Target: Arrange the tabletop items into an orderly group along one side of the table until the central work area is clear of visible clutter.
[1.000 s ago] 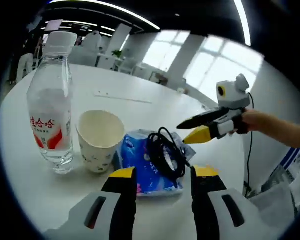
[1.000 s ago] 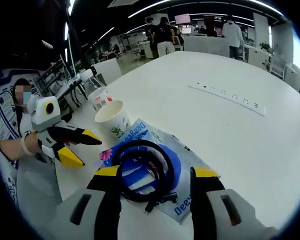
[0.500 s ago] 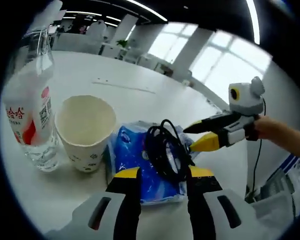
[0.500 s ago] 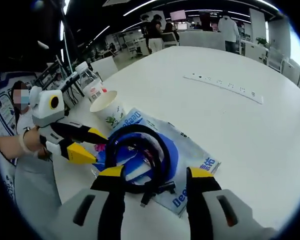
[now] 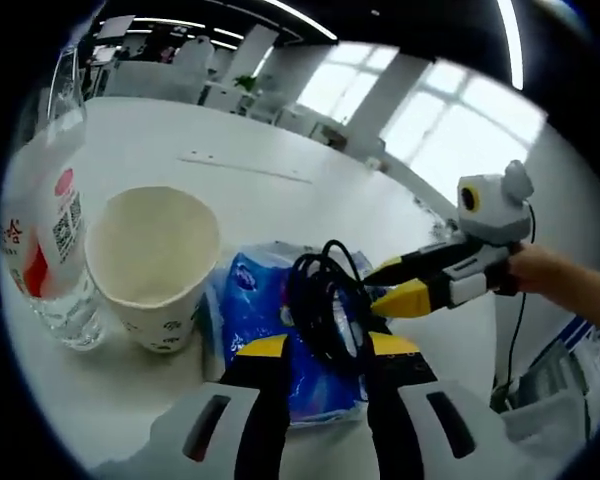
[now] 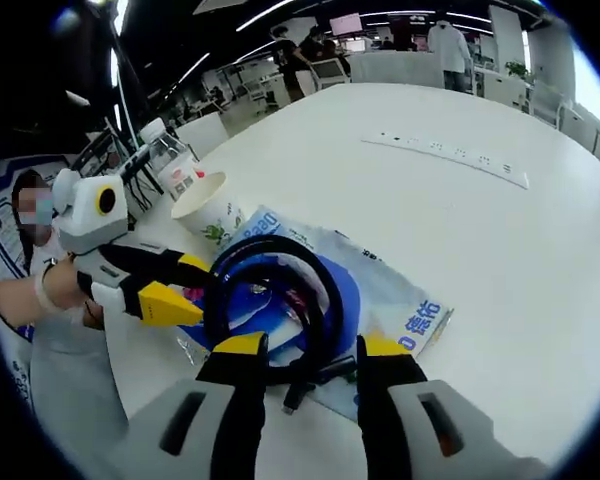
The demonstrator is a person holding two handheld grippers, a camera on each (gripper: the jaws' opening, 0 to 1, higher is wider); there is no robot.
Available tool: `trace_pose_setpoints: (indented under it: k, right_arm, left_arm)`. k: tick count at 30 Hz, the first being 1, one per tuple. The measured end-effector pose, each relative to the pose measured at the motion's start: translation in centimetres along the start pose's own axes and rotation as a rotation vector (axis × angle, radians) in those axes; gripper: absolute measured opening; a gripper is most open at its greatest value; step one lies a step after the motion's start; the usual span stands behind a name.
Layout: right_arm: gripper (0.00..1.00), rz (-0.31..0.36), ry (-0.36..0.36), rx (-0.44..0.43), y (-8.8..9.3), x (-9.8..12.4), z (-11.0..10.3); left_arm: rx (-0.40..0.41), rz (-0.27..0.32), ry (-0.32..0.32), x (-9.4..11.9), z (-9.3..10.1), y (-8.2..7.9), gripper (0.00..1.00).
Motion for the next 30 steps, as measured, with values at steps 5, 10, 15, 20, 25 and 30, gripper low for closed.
trace_pose_setpoints:
  k: [5, 10, 15, 20, 25, 30]
  right_arm:
    - [0.26, -0.004, 0.001, -0.029, 0.3, -0.7, 0.2]
    - [0.25, -0.001, 0.009, -0.041, 0.3, -1.2, 0.4]
    - [0.23, -0.002, 0.024, -0.039, 0.4, -1.0, 0.4]
    - [0.21, -0.008, 0.041, -0.034, 0.4, -1.4, 0.7]
    - [0.19, -0.001, 0.053, -0.032, 0.4, -1.4, 1.0]
    - [0.18, -0.003, 0.072, -0.002, 0.5, -1.5, 1.1]
  left_arm:
    - [0.003, -0.003, 0.005, -0.3, 0.0, -0.1, 0.22]
    - [0.006, -0.008, 0.004, -0.5, 0.0, 0.0, 0.21]
    - [0.010, -0.004, 0.003, -0.6, -0.1, 0.0, 0.18]
    - [0.016, -0.006, -0.003, -0.9, -0.3, 0.0, 0.17]
    - [0.023, -0.007, -0.009, -1.1, -0.2, 0.3, 0.16]
    - [0.025, -0.008, -0.009, -1.2, -0.1, 0.3, 0.15]
Point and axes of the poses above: the point that each gripper's makers call its tool centre point, and the gripper's own axes: x roughly backward along the fingers, z roughly to its right, y roughly out of its underside, the point moved 1 cm from there along x, roughly backward along the fingers, and after that the axes turned 8 degrees about -z, right-handed, at the moved point
